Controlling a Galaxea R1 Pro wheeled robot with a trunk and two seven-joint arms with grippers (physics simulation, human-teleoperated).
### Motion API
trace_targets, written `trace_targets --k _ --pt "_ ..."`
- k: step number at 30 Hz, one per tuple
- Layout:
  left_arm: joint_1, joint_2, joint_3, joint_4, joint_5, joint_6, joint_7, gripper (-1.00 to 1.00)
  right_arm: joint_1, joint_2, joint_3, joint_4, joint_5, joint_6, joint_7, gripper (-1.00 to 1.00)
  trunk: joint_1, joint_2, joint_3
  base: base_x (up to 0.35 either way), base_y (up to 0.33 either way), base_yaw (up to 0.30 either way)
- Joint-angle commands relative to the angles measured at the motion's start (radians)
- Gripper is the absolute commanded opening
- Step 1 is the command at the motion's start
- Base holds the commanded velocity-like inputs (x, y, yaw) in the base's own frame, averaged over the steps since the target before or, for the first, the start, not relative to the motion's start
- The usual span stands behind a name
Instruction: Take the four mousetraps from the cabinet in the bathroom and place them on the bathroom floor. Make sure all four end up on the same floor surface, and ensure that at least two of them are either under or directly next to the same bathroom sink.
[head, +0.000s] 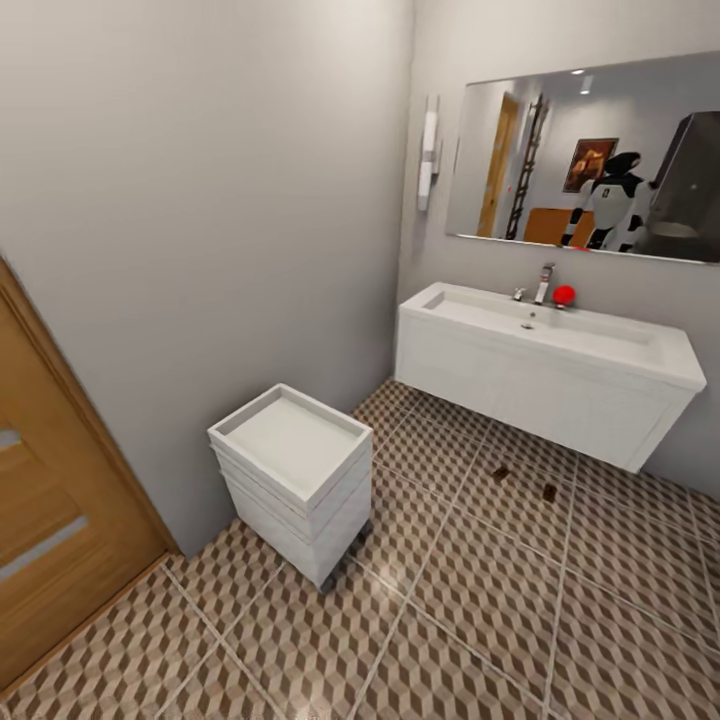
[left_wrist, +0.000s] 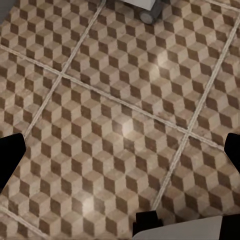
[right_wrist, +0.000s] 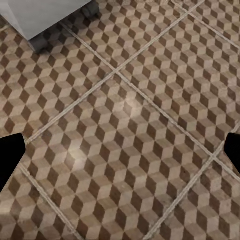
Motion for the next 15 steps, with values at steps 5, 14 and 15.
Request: trace_targets --k 5,14,15 --pt "-0.001 -0.001 -0.008 0.003 0.005 -0.005 0.001 1.00 0.000 0.000 0.001 0.000 -0.001 -0.003 0.002 1.00 0.000 -0.001 -0.004 0.000 0.000 0.264" --pt "-0.001 -0.001 -0.008 0.003 0.005 -0.005 0.001 1.00 0.000 0.000 0.002 0.001 -0.001 -0.002 0.002 1.00 0.000 -0.001 -0.009 0.000 0.000 0.264" --pt "-0.001 -0.001 -0.008 0.003 0.005 -0.005 0.001 1.00 0.000 0.000 0.002 0.001 -0.001 -0.002 0.002 1.00 0.000 -0.001 -0.010 0.000 0.000 0.264"
